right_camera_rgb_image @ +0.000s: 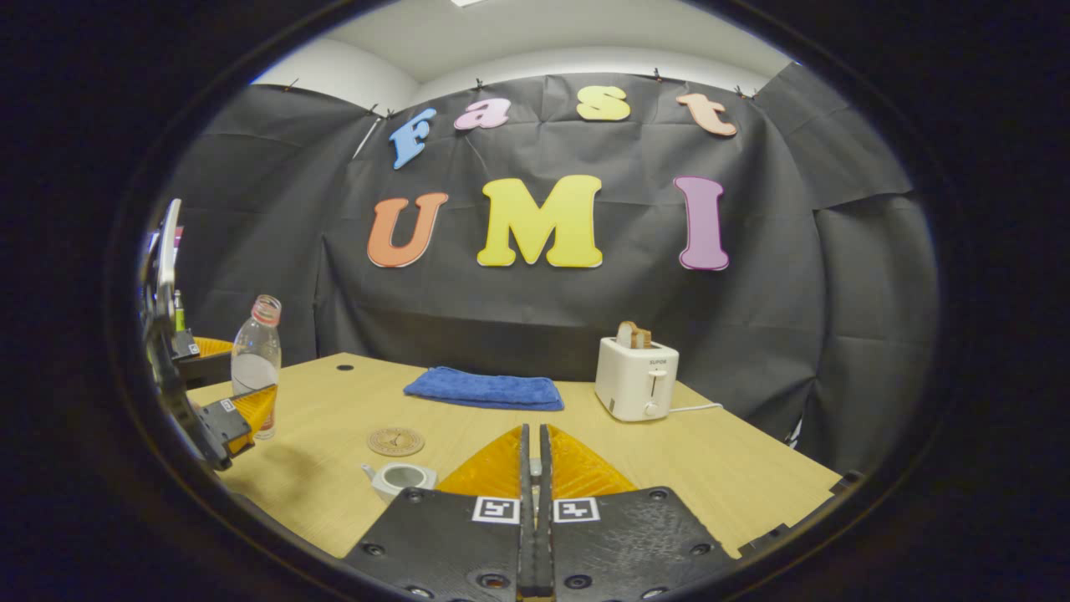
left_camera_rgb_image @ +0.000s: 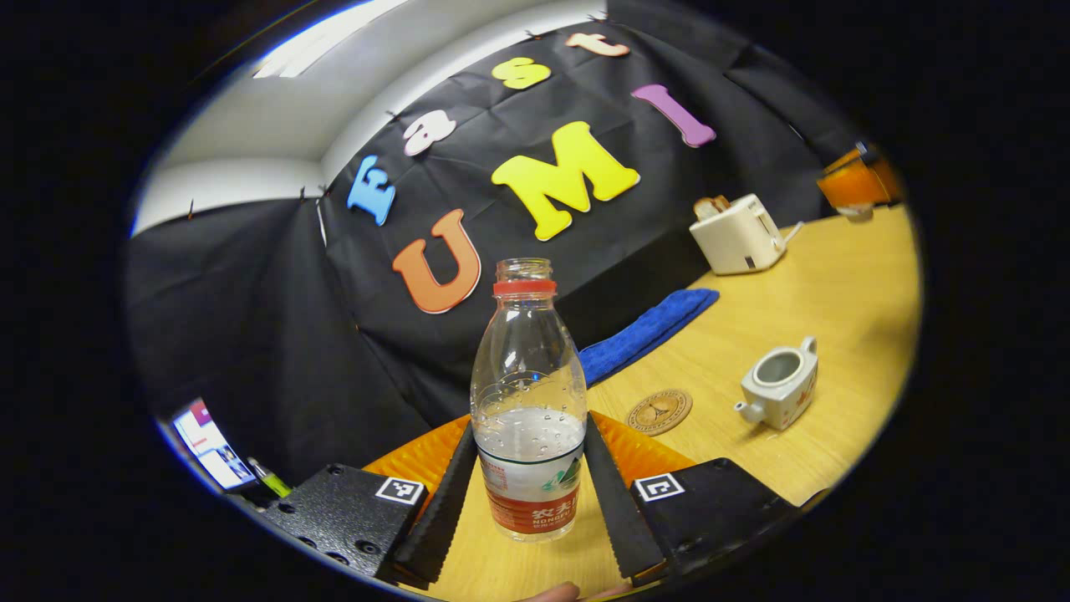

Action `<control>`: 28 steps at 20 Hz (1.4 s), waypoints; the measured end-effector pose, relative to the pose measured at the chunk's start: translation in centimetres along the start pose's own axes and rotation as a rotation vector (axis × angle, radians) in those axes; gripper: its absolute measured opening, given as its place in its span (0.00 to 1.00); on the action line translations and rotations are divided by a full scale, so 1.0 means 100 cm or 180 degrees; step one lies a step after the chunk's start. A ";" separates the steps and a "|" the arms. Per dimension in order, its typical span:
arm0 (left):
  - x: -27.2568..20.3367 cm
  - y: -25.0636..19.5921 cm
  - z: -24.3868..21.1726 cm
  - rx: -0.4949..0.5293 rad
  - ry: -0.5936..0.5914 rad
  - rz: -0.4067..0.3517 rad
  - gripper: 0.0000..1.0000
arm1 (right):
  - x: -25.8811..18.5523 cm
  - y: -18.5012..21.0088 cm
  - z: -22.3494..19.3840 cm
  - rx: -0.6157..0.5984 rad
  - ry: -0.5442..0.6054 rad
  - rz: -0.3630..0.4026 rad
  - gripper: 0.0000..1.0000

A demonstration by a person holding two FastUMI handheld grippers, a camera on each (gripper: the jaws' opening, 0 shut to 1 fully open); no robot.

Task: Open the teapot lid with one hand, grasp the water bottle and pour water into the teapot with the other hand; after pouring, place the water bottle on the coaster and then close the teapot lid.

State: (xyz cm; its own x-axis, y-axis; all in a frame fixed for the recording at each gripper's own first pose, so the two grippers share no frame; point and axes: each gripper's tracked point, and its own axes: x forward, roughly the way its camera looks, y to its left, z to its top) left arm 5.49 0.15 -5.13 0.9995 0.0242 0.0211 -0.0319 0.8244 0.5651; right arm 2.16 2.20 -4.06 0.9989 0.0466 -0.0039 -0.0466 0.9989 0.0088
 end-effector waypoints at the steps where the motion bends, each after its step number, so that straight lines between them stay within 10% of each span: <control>1: -0.001 -0.006 -0.004 0.0235 0.0076 -0.0041 0.76 | 0.000 -0.002 0.000 -0.0012 0.0003 -0.0014 0.00; 28: 0.003 -0.051 0.011 0.3323 0.0225 -0.0562 0.76 | -0.009 -0.060 0.018 0.0033 -0.0046 -0.0253 0.00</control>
State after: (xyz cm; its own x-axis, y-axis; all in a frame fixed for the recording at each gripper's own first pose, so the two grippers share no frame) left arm 5.92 -4.68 -7.04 0.9872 0.0121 -0.1593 0.1598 -0.0741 0.9844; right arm 1.57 -3.84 -2.33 0.9994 -0.0331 0.0094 0.0329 0.9993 0.0195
